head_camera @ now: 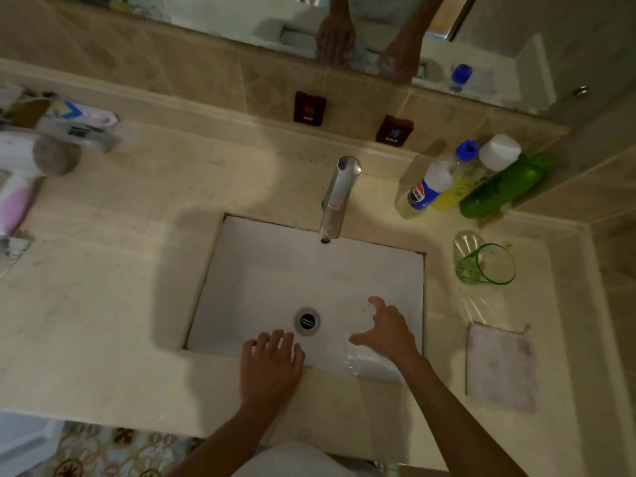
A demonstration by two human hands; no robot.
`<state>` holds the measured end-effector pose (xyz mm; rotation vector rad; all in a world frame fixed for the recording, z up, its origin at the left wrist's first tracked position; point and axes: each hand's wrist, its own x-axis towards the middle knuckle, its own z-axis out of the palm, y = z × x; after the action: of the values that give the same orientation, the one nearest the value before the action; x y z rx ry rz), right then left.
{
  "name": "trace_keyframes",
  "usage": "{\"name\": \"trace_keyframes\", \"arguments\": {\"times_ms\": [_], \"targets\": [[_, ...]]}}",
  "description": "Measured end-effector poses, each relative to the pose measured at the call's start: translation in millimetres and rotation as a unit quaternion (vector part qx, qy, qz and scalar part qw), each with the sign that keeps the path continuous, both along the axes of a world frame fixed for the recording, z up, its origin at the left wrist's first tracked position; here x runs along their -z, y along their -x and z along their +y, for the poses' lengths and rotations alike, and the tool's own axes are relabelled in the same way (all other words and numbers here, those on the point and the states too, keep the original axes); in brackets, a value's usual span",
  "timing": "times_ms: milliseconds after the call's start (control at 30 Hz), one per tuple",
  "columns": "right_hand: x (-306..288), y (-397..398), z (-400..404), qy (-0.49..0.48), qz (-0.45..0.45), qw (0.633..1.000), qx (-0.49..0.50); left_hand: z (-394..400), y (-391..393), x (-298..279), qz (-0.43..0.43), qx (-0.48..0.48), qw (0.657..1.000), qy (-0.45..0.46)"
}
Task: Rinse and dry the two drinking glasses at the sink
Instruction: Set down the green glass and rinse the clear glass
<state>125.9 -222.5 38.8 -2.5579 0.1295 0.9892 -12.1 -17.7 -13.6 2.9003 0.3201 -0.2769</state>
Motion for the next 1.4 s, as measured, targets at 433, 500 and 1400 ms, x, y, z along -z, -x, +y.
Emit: {"name": "trace_keyframes", "arguments": {"times_ms": [433,500,1400], "targets": [[-3.4,-13.5,25.3,-0.024,-0.040,0.999,0.001,-2.4,-1.8,1.4,-0.015,-0.008,1.000,-0.008],[-7.9,-16.6,28.9,-0.021,-0.031,0.999,-0.012,-2.4,-1.6,1.1,-0.014,-0.008,1.000,-0.007],[-18.3,9.3,57.4,0.118,-0.016,0.986,-0.113,-0.3,-3.2,-8.9,0.044,-0.004,0.999,0.000]]}}
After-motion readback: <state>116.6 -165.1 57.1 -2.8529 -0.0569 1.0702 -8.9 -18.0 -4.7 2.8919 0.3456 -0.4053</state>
